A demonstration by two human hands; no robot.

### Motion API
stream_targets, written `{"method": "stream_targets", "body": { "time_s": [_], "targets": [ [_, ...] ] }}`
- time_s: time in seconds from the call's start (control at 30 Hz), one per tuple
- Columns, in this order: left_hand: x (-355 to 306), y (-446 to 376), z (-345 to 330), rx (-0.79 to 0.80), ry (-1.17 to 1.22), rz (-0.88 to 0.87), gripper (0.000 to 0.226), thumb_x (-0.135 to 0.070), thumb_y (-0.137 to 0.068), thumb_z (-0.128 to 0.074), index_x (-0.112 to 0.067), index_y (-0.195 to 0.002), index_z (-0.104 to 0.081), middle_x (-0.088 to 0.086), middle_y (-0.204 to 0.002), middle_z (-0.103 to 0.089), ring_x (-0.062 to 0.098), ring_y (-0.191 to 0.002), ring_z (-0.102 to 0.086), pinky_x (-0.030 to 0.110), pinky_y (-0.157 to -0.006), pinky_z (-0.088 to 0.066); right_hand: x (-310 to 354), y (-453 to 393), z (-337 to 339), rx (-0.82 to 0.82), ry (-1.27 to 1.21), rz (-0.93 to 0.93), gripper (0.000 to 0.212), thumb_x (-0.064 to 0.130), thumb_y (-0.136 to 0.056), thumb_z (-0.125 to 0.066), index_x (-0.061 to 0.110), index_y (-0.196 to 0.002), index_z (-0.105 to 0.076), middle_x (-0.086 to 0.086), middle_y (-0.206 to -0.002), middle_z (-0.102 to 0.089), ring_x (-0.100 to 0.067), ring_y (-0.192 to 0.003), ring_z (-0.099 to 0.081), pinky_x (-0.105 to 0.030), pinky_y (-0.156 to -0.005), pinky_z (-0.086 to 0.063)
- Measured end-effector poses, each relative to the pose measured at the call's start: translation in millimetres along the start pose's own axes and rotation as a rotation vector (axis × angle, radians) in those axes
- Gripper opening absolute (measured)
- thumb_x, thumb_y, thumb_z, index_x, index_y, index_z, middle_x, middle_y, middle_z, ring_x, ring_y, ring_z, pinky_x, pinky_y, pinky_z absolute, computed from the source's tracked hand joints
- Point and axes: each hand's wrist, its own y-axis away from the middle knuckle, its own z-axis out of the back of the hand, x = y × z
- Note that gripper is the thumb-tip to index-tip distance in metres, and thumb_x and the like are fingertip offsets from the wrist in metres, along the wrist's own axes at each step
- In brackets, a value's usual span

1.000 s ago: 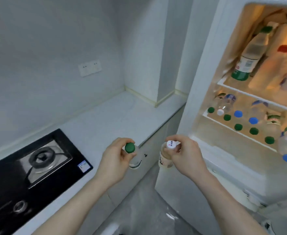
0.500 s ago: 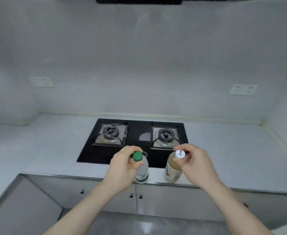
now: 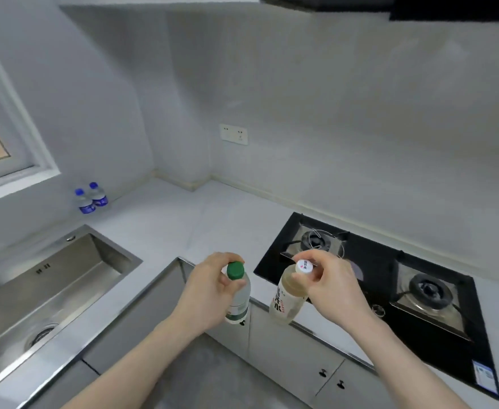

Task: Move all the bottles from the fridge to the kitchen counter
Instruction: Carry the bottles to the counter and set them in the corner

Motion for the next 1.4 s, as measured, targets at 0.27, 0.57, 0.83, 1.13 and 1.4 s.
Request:
{"method": "stream_targets", "body": {
  "time_s": [0.27, 0.57, 0.83, 1.13, 1.4],
  "targets": [
    [41.5, -6.6, 53.4, -0.172, -0.001, 0.135, 0.028, -0.015, -0.088, -0.076, -0.032, -0.108, -0.067, -0.014, -0.090, -0.062, 0.003, -0.066, -0.057, 0.016, -0.067, -0.044, 45.4, -63.6, -60.4, 0.180, -0.020, 0.146, 0.023, 0.024, -0.087, -0.079, 0.038, -0.104, -0.073, 0.025, -0.086, -0.064, 0.001, -0.081, -0.059, -0.020, -0.074, -0.045],
    [61.9, -26.1, 85.3, -0.399, -0.018, 0.271, 0.023, -0.013, -0.090, -0.076, -0.029, -0.105, -0.068, -0.012, -0.069, -0.056, 0.004, -0.052, -0.051, 0.015, -0.054, -0.043, 74.6, -143.4, -112.0, 0.387, -0.008, 0.324, 0.023, 0.023, -0.088, -0.075, 0.037, -0.105, -0.073, 0.025, -0.096, -0.067, -0.002, -0.086, -0.061, -0.024, -0.078, -0.052],
    [103.2, -66.2, 127.4, -0.456, -0.081, 0.362, 0.022, -0.019, -0.089, -0.075, -0.028, -0.108, -0.067, -0.012, -0.092, -0.065, 0.006, -0.062, -0.060, 0.013, -0.059, -0.044, 111.6, -204.2, -171.2, 0.481, -0.015, 0.404, 0.023, 0.023, -0.086, -0.076, 0.036, -0.104, -0.074, 0.024, -0.094, -0.068, 0.002, -0.080, -0.061, -0.018, -0.069, -0.047],
    [185.7, -143.5, 204.5, -0.437, -0.122, 0.356, 0.023, -0.018, -0.089, -0.075, -0.028, -0.108, -0.067, -0.017, -0.082, -0.058, -0.001, -0.063, -0.057, 0.019, -0.065, -0.043, 170.0, -279.6, -271.3, 0.463, 0.014, 0.387, 0.023, 0.025, -0.085, -0.079, 0.035, -0.105, -0.074, 0.019, -0.095, -0.069, -0.001, -0.078, -0.063, -0.018, -0.069, -0.046],
    [247.9, -225.6, 265.8, -0.314, -0.221, 0.336, 0.025, -0.023, -0.090, -0.076, -0.025, -0.113, -0.065, -0.008, -0.110, -0.064, 0.015, -0.082, -0.066, 0.036, -0.084, -0.057, 209.9, -356.9, -336.0, 0.404, 0.065, 0.320, 0.022, 0.026, -0.084, -0.078, 0.034, -0.104, -0.072, 0.015, -0.087, -0.069, -0.005, -0.080, -0.064, -0.028, -0.073, -0.053]
  ]
}}
